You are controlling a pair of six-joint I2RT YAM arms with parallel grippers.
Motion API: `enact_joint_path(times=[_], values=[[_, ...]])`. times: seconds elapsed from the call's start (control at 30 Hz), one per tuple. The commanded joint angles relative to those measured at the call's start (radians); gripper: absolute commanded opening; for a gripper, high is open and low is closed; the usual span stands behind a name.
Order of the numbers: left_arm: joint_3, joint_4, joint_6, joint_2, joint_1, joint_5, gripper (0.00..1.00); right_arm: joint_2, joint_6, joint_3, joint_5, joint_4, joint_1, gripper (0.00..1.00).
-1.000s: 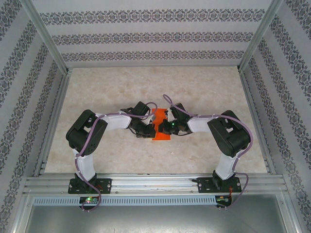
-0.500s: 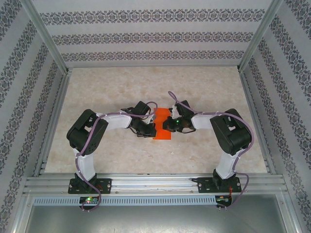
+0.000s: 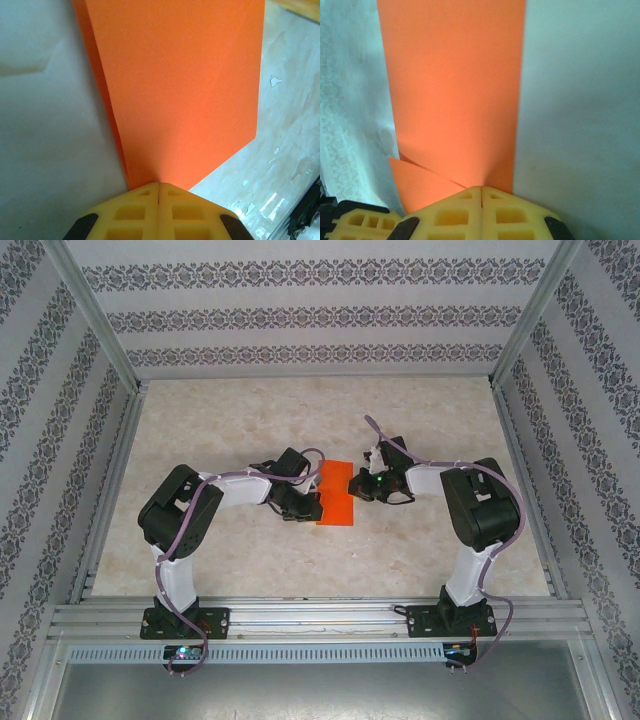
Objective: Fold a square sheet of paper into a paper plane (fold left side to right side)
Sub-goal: Fold the triangle a second time at the center of the table.
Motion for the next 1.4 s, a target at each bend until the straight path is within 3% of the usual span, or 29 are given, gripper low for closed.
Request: enact_joint_path(times=[0.0, 0.3, 0.57, 0.73, 1.07, 1.37], values=[[-0.031, -0.121, -0.007, 0.043, 0.010, -0.063, 0.03, 0.030, -0.043, 0.027, 0.142, -0.035, -0.065, 0.00], [-0.034, -0.115, -0.007, 0.038, 0.010, -0.060, 0.03, -0.092, -0.028, 0.021, 0.089, -0.061, -0.067, 0.00], [-0.033, -0.112, -0.008, 0.034, 0.009, -0.056, 0.03, -0.113, 0.082, -0.046, -0.033, 0.067, 0.052, 0.00], [-0.029, -0.106, -0.011, 0.035, 0.010, -0.049, 0.03, -0.053, 0.106, -0.030, -0.012, 0.094, 0.101, 0.00], [0.002, -0.104, -0.026, 0.017, 0.009, -0.029, 0.03, 0.005, 0.096, -0.061, 0.059, 0.051, 0.086, 0.00], [0.078, -0.126, -0.022, -0.016, 0.004, 0.013, 0.03, 0.021, 0.088, -0.082, 0.047, 0.029, 0.083, 0.00]])
